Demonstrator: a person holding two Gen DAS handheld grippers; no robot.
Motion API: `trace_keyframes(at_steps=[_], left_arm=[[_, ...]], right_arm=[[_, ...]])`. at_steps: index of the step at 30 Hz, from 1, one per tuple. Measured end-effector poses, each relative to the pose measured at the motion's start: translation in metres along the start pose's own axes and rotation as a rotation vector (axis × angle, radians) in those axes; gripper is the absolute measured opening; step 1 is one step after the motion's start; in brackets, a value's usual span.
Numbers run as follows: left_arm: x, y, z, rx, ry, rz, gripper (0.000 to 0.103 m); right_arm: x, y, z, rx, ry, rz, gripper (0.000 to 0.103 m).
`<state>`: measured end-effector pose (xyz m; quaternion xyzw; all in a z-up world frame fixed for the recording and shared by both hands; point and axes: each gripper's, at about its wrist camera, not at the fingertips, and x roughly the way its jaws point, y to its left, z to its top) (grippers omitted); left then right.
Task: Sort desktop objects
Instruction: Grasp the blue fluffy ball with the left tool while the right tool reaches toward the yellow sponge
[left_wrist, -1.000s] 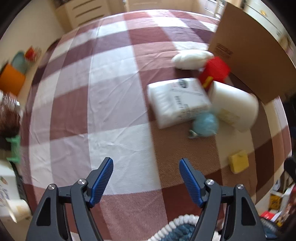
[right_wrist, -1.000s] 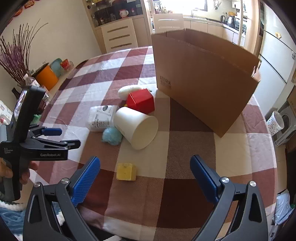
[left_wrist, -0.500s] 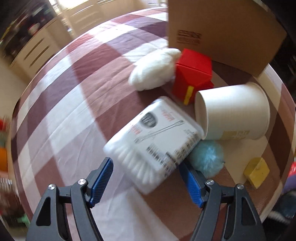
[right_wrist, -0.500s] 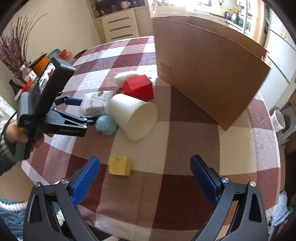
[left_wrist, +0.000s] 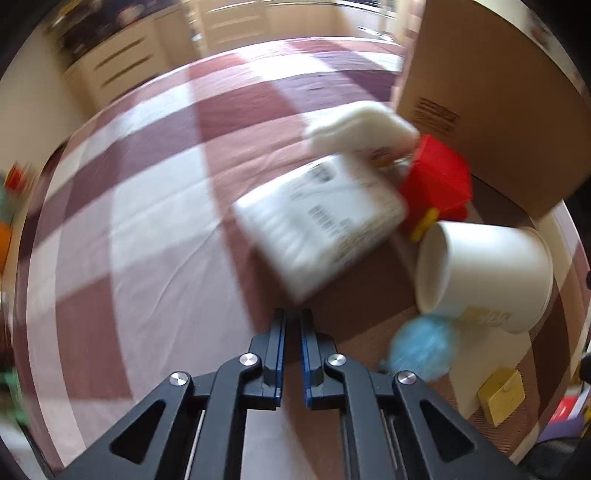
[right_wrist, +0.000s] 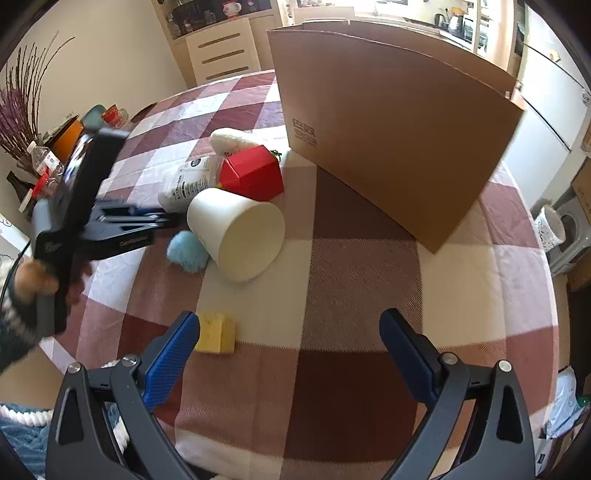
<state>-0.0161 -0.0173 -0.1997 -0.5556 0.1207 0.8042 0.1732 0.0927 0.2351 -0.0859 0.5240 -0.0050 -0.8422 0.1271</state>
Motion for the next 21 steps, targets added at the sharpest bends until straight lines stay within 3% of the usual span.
trace_keyframes(at_steps=[1,3,4,10,14,19,20,21], left_arm=[[-0.001,0.003,-0.003,-0.014,0.008,-0.013,0.017],[-0.002,0.006,-0.006,-0.009,0.03,-0.022,0.051],[-0.003,0.006,-0.008,0.0,0.039,-0.014,0.055],[-0.016,-0.019,-0.015,0.038,0.049,-0.129,0.056],[-0.014,-0.053,-0.019,0.098,0.067,-0.182,0.056],[-0.004,-0.076,-0.007,0.12,0.026,-0.117,0.056],[-0.004,-0.076,-0.005,0.108,0.018,-0.111,0.052],[-0.004,-0.073,-0.003,0.094,0.01,-0.104,0.037]], right_arm=[[0.004,0.001,0.003,-0.004,0.001,0.01,0.099],[0.012,0.002,0.009,-0.009,0.007,0.028,0.099],[0.017,0.005,0.013,-0.016,0.01,0.037,0.099],[0.04,0.022,0.021,-0.088,0.046,0.05,0.099],[0.035,0.01,0.026,-0.04,0.035,0.039,0.099],[0.036,-0.006,0.027,0.011,0.037,0.023,0.099],[0.036,-0.007,0.027,0.014,0.04,0.024,0.099],[0.037,-0.007,0.026,0.013,0.042,0.026,0.098]])
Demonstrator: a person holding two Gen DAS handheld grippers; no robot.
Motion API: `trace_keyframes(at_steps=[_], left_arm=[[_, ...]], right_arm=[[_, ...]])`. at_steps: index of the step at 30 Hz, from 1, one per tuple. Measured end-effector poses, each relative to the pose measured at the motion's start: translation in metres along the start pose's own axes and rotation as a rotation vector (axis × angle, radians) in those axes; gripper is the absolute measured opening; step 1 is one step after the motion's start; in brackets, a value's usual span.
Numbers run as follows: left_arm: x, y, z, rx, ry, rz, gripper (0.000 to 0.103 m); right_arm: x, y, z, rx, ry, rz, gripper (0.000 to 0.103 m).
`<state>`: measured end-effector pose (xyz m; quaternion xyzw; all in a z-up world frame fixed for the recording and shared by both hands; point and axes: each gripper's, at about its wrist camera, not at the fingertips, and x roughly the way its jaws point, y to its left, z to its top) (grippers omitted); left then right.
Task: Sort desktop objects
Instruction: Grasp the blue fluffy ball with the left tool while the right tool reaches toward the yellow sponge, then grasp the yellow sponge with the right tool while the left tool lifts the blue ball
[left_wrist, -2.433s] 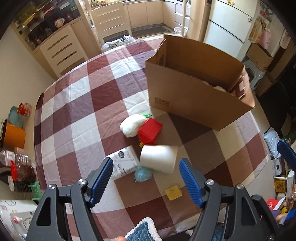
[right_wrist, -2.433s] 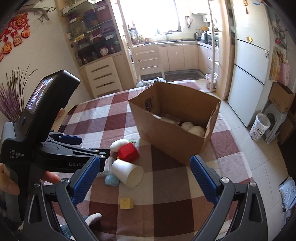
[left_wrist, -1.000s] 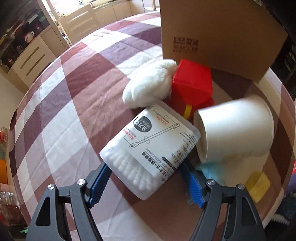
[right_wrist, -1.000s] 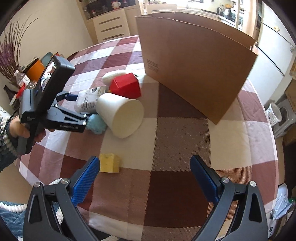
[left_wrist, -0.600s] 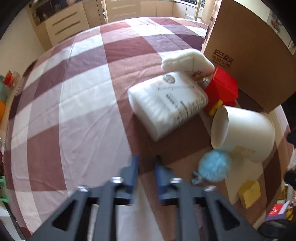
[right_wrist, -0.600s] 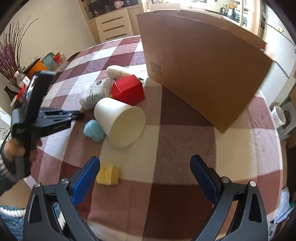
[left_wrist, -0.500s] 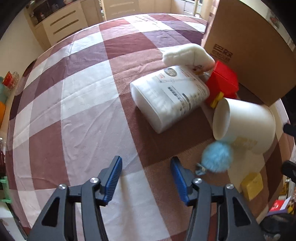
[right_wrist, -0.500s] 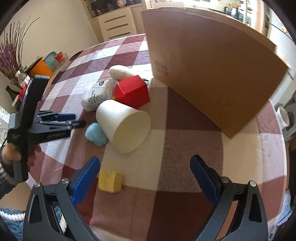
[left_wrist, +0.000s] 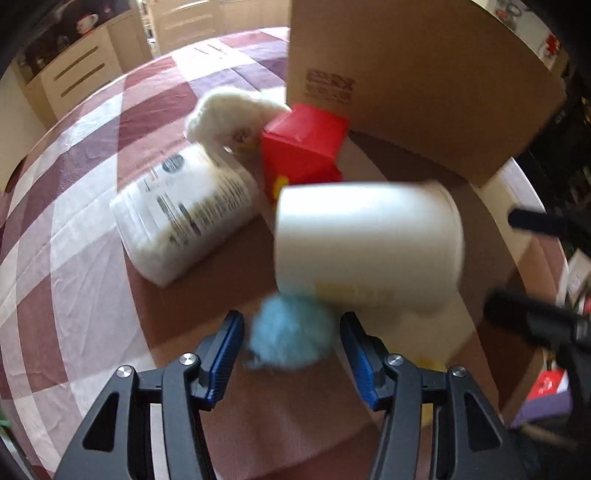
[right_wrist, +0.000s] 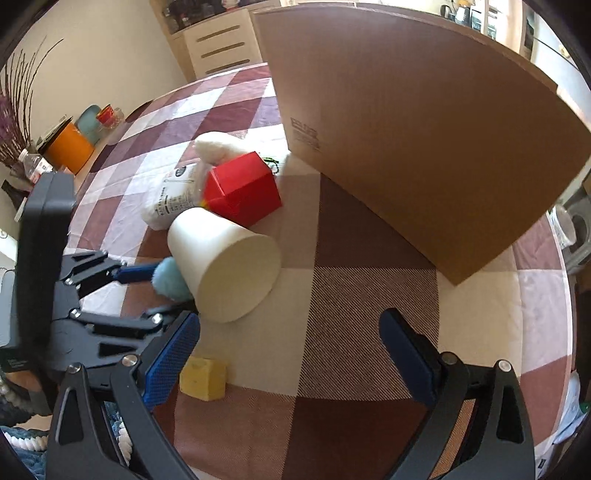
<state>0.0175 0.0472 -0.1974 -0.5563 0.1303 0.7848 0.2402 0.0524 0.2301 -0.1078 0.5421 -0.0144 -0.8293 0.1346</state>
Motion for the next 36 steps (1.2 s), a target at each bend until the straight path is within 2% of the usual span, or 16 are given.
trace_keyframes(at_steps=[1,2,3,5,9,12,15,17,22,25,26,28,29,30,32,36], left_arm=[[-0.001,0.004,0.001,-0.009,-0.005,0.007,0.031],[-0.001,0.008,0.0,-0.015,-0.003,0.008,0.025],[-0.002,0.014,-0.001,-0.03,0.001,0.01,0.025],[-0.005,0.027,-0.006,-0.06,0.006,0.036,0.024],[-0.012,0.058,-0.022,-0.127,0.017,0.099,0.024],[-0.016,0.075,-0.03,-0.169,0.022,0.121,0.025],[-0.017,0.083,-0.033,-0.192,0.029,0.132,0.025],[-0.017,0.082,-0.035,-0.198,0.023,0.137,0.027],[-0.021,0.078,-0.044,-0.205,0.003,0.151,0.028],[-0.026,0.074,-0.051,-0.208,-0.008,0.172,0.04],[-0.026,0.075,-0.051,-0.212,-0.012,0.181,0.046],[-0.023,0.078,-0.046,-0.222,-0.019,0.179,0.049],[-0.021,0.083,-0.046,-0.225,-0.018,0.169,0.049],[-0.021,0.087,-0.047,-0.227,-0.016,0.157,0.044],[-0.022,0.089,-0.049,-0.222,-0.008,0.115,0.024],[-0.024,0.094,-0.052,-0.22,0.008,0.034,0.024]], right_arm=[[0.001,0.001,-0.001,-0.005,0.002,0.004,0.096],[0.002,0.001,-0.001,-0.013,0.004,0.011,0.09],[0.003,0.003,-0.002,-0.023,0.009,0.016,0.084],[0.007,0.006,-0.003,-0.039,0.016,0.03,0.08],[0.016,0.014,-0.001,-0.054,0.023,0.061,0.08],[0.021,0.017,0.001,-0.042,0.032,0.135,0.08],[0.026,0.019,-0.003,-0.032,0.078,0.164,0.08],[0.023,0.022,-0.011,-0.068,0.088,0.153,0.08],[0.024,0.049,-0.044,-0.248,0.104,0.087,0.08],[0.032,0.067,-0.053,-0.322,0.101,0.05,0.08],[0.035,0.071,-0.056,-0.344,0.101,0.024,0.076],[0.038,0.078,-0.061,-0.387,0.083,-0.019,0.064],[0.036,0.08,-0.062,-0.404,0.068,-0.016,0.049],[0.034,0.081,-0.063,-0.405,0.061,-0.012,0.042],[0.032,0.077,-0.063,-0.373,0.067,0.004,0.042],[0.026,0.06,-0.063,-0.29,0.082,0.027,0.042]])
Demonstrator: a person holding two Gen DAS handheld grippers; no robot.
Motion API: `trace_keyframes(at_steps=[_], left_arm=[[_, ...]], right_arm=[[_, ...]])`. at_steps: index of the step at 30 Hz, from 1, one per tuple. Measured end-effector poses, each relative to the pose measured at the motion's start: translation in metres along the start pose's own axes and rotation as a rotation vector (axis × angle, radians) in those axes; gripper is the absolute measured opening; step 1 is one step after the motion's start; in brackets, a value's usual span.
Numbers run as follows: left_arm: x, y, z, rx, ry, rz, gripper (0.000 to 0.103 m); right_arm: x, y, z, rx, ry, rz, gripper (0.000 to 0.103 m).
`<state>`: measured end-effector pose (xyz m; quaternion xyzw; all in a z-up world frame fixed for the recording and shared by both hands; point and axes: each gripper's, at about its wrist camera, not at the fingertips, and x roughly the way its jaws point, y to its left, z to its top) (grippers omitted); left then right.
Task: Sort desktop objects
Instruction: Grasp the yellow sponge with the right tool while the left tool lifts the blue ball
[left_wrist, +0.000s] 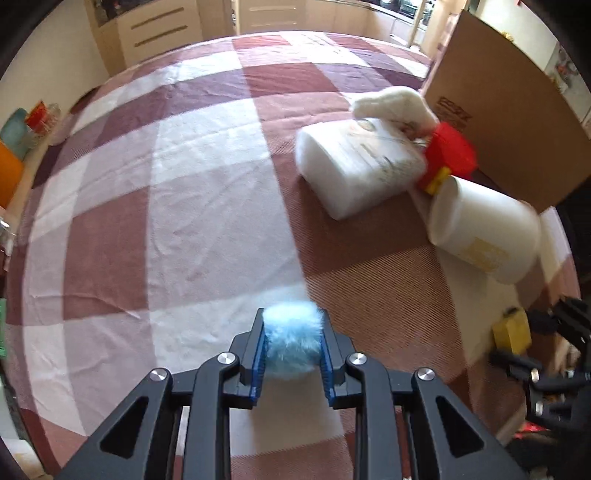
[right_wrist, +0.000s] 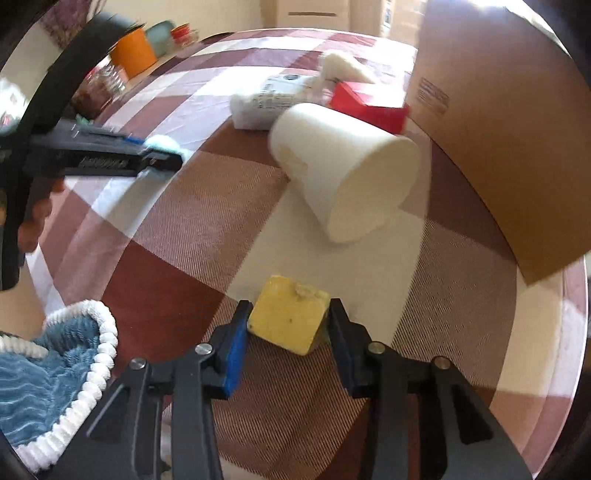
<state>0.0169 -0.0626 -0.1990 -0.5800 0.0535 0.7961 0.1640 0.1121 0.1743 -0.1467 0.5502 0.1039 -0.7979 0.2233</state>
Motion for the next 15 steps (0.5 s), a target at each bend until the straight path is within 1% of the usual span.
trace_keyframes(at_steps=[3,7,9,13,14,15], left_arm=[[-0.005,0.007,-0.001,-0.038,0.013,-0.057,0.024],[-0.017,0.01,0.011,-0.057,0.003,-0.065,0.024],[-0.025,0.008,0.022,-0.045,-0.006,-0.035,0.024],[-0.038,0.001,0.046,-0.023,0.0,0.084,0.024],[-0.043,0.0,0.053,-0.026,-0.001,0.099,0.024],[-0.047,-0.001,0.059,-0.031,-0.005,0.099,0.024]], right_arm=[[-0.009,-0.017,-0.001,0.061,-0.012,-0.007,0.042],[-0.022,-0.036,0.004,0.136,-0.035,-0.017,0.042],[-0.033,-0.044,0.007,0.155,-0.05,-0.029,0.042],[-0.063,-0.054,0.013,0.187,-0.087,-0.04,0.042],[-0.071,-0.055,0.015,0.19,-0.097,-0.049,0.042],[-0.077,-0.055,0.019,0.194,-0.106,-0.058,0.042]])
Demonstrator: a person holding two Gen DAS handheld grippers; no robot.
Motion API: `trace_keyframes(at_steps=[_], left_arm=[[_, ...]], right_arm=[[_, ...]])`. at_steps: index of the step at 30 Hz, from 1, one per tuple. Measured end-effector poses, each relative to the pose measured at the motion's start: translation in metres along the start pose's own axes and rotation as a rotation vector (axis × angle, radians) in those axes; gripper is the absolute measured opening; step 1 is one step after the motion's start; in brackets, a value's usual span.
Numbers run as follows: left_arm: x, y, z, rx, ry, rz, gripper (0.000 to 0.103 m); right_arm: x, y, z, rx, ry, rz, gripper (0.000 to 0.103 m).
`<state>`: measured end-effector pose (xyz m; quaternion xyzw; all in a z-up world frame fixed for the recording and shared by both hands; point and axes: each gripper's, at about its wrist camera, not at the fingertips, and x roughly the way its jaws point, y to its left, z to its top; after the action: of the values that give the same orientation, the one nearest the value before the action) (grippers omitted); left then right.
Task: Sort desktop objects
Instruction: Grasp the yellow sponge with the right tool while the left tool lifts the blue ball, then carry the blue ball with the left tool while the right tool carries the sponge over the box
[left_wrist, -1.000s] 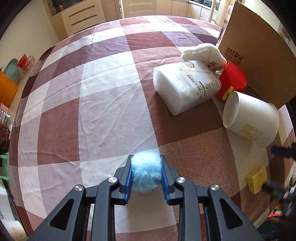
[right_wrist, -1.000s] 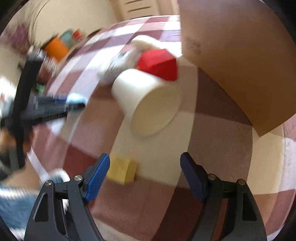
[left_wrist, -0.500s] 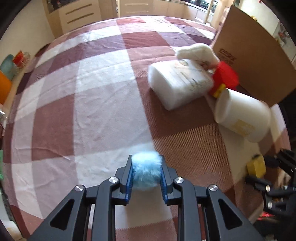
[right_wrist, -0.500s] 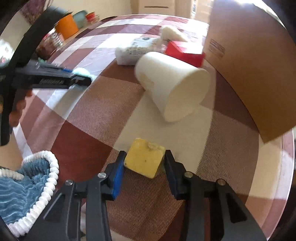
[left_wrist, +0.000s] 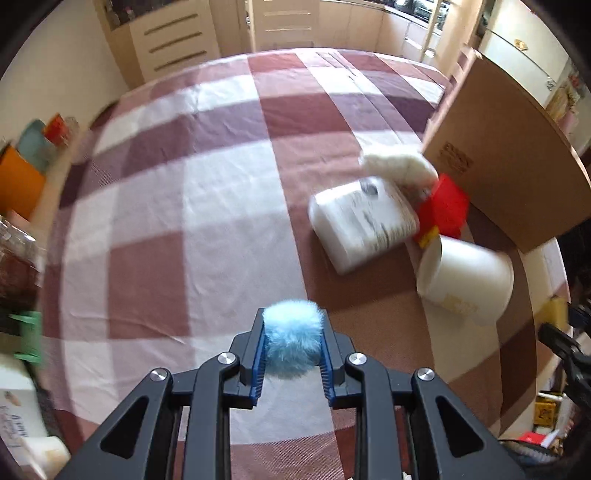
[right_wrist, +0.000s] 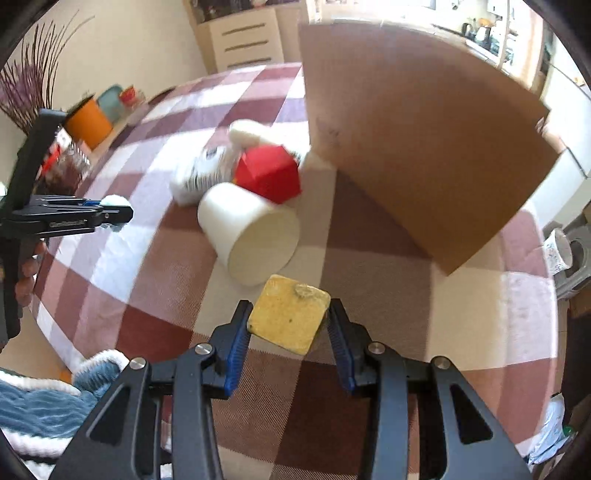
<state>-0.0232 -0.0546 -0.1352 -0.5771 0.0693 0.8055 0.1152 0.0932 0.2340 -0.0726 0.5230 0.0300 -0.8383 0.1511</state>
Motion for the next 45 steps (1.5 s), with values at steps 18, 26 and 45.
trace_keyframes(at_steps=[18,26,45], left_arm=[[-0.095,-0.1,0.114,0.136,-0.135,-0.144,0.024],[-0.13,-0.142,0.152,0.226,-0.183,-0.168,0.024],[-0.111,-0.184,0.185,0.336,-0.107,-0.134,0.024]], right_arm=[[-0.118,-0.06,0.074,0.23,-0.248,-0.12,0.042],[-0.16,-0.06,0.107,0.244,-0.371,-0.154,0.042],[-0.147,-0.075,0.139,0.297,-0.385,-0.189,0.042]])
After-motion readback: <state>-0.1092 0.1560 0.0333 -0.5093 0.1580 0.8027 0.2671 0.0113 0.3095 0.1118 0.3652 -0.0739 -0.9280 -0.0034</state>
